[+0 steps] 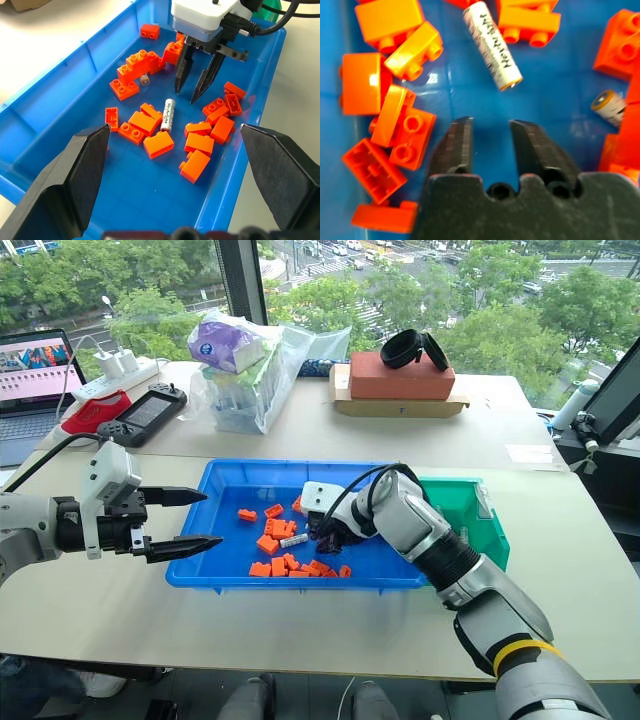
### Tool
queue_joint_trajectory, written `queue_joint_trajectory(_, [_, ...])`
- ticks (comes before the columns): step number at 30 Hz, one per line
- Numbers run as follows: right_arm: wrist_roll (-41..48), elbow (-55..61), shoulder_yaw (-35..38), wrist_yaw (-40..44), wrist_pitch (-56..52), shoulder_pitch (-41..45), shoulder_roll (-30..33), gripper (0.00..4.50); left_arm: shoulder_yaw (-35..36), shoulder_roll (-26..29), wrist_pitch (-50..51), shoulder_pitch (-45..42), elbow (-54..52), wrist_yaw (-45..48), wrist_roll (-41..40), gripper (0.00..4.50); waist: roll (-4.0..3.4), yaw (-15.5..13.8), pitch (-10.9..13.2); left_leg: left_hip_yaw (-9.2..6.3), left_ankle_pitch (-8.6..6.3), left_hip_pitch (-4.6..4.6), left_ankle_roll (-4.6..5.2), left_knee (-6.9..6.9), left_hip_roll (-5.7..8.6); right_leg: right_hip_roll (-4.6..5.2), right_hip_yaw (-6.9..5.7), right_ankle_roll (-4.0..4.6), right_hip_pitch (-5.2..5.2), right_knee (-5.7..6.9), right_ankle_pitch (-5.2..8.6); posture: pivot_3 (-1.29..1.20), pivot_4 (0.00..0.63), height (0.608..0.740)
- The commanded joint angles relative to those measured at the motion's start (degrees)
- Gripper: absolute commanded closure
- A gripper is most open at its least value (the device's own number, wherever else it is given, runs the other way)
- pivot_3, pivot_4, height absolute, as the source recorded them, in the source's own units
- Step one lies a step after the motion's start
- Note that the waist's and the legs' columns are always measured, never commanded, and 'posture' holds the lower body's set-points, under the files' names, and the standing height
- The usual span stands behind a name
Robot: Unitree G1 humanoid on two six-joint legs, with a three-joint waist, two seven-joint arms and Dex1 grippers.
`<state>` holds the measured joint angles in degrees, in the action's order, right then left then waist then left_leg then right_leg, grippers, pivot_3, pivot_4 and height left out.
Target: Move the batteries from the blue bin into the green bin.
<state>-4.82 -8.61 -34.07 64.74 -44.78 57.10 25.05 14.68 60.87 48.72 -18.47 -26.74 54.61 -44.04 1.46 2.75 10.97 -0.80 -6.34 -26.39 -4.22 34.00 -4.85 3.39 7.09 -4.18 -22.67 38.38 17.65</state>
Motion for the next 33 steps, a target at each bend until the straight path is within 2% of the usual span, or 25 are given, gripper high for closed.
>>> queue_joint_trajectory(1, [1.17,0.1,4.2,-2.54,-3.03,3.77,-2.6,2.15,1.57,0.65,-0.7,-0.36,-1.23,0.12,-0.28,0.0,0.0,0.05,0.0,0.0,0.01,0.0,-0.01,0.0,0.0,0.0,0.0,0.0,-0.04,0.06,0.0,0.0,0.15,0.739])
queue_joint_trajectory(5, [2.31,0.52,4.53,-3.06,-4.02,4.03,-4.56,2.15,2.43,0.94,-0.16,0.35,-1.76,-0.06,-0.68,0.0,0.01,-0.23,-0.01,0.0,0.01,0.0,-0.02,-0.01,0.0,0.01,-0.04,0.02,-0.05,0.1,0.01,0.0,0.15,0.739])
queue_joint_trajectory(18, [1.26,-1.8,-0.97,-2.41,-2.67,1.91,-5.65,2.15,4.88,1.71,0.76,2.64,-3.14,-0.52,-1.36,0.0,0.01,-0.12,0.0,0.01,0.01,0.0,-0.02,-0.02,0.0,0.01,-0.03,0.06,-0.12,0.17,0.03,0.0,0.15,0.739])
queue_joint_trajectory(22, [0.05,-5.74,-2.2,-3.76,-0.66,1.79,-7.52,3.15,4.62,1.72,0.74,2.41,-3.11,-0.65,-1.44,0.0,0.01,-0.07,-0.01,0.01,0.01,0.0,-0.02,-0.02,0.0,0.01,-0.03,0.06,-0.12,0.17,0.03,0.0,0.15,0.739])
queue_joint_trajectory(25, [0.08,-6.54,-1.96,-3.74,-0.38,1.89,-8.05,4.23,4.61,1.85,0.64,2.38,-2.85,-0.54,-1.39,0.0,0.03,-0.07,-0.02,0.01,0.02,0.0,-0.03,-0.03,0.0,0.0,-0.04,0.06,-0.11,0.18,0.04,0.0,0.15,0.739])
queue_joint_trajectory(27, [0.08,-5.94,-1.77,-3.45,-0.42,1.78,-7.76,4.25,4.72,1.98,0.64,2.46,-2.68,-0.36,-1.42,0.0,0.03,-0.09,-0.02,0.01,0.02,0.0,-0.03,-0.03,-0.01,0.0,-0.04,0.06,-0.11,0.18,0.04,0.0,0.15,0.739])
queue_joint_trajectory(33, [3.85,6.0,2.12,2.18,-2.97,1.47,-0.24,4.25,3.74,1.6,0.38,1.49,-2.17,0.43,-2.05,0.0,0.03,-0.3,-0.02,0.01,0.02,-0.01,-0.03,-0.03,0.0,0.01,-0.04,0.06,-0.12,0.17,0.04,0.0,0.15,0.739])
